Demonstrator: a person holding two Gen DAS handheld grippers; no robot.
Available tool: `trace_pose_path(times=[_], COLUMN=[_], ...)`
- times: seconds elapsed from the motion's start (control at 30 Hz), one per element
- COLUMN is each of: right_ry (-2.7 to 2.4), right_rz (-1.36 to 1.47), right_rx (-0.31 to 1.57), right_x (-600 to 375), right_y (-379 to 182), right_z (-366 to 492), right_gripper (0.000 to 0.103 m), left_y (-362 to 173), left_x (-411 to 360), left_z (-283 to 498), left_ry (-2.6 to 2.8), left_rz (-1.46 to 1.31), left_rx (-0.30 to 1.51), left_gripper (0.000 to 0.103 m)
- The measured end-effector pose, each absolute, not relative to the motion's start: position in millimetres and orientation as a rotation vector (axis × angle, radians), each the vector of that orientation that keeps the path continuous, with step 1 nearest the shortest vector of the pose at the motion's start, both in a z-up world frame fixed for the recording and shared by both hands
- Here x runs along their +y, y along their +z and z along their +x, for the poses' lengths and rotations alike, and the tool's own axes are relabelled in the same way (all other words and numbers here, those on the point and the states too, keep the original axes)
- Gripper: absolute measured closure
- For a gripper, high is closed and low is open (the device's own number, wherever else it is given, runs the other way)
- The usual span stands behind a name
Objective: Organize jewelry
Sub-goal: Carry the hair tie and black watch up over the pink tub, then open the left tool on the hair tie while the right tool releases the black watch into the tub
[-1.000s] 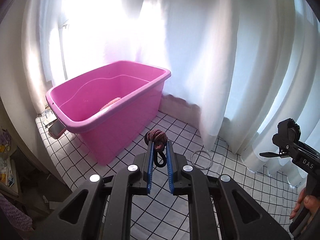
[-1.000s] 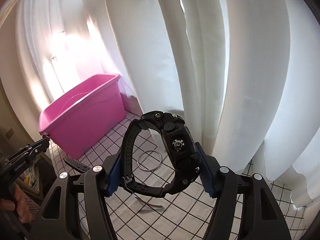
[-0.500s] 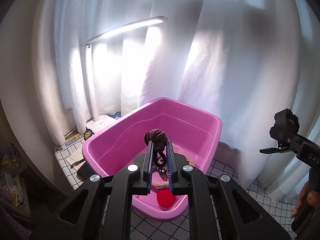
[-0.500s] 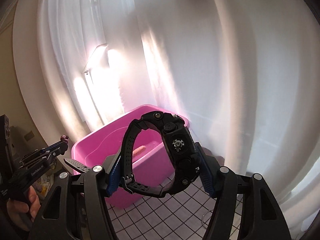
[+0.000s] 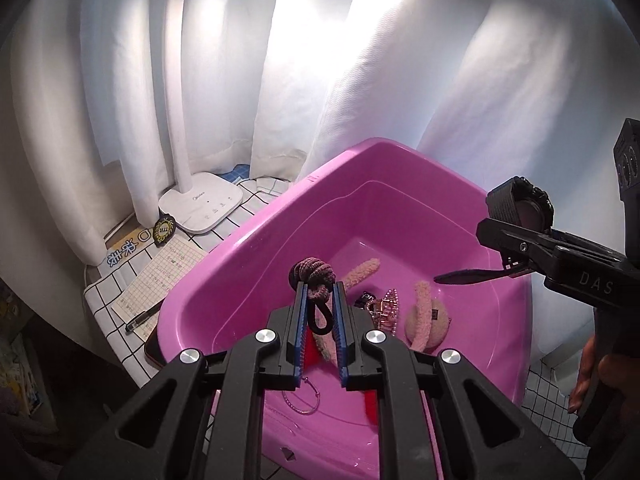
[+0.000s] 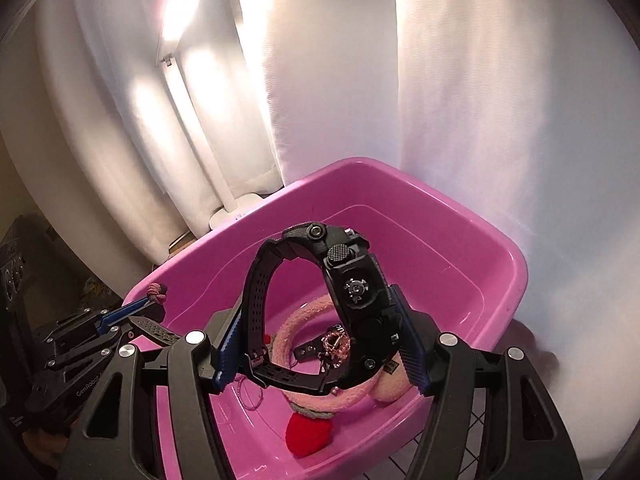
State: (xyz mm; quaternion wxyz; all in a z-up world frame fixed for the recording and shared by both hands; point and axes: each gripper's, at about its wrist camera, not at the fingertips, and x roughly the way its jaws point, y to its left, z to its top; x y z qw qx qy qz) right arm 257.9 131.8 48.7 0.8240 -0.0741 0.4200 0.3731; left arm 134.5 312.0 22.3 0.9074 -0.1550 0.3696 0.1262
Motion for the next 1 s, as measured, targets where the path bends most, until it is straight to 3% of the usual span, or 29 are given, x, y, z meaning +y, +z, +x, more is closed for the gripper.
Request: trace_pose_path(times=[0.63,0.7,0.77,0.83,0.9,1.0], right_ry=[0.714,0.703,0.69,0.688,0.677,0.666], right_rz=[-0.256,-0.26,-0.266,-0.258,-0.253,-0.251], right_rx=[1.12,1.124,1.121,1.126,1.127,1.124], right_x=[189,188,190,191,190,188], right_y=[-2,-2,-2,-1,0,0], right_z=[303,304,305,308,310,312], right_gripper=[0.04,0.04,0.039,0.035,0.032,0.032], left_y=[-9,-9,-8,-6,-3,0], left_x=[329,328,327,327,329,329], left_z=[174,172,170,168,164,160], left_ry=[0.207,0.223,0.236,0.249,0.269,0.272], left_rz=[-0.325,-0.307,-0.285,-0.277,-0.283,-0.282], left_rx=[0.912,0.904,0.891,0.883,0.862,0.849], left_gripper=[0.087,0.072,0.065,0.048,0.023,0.021])
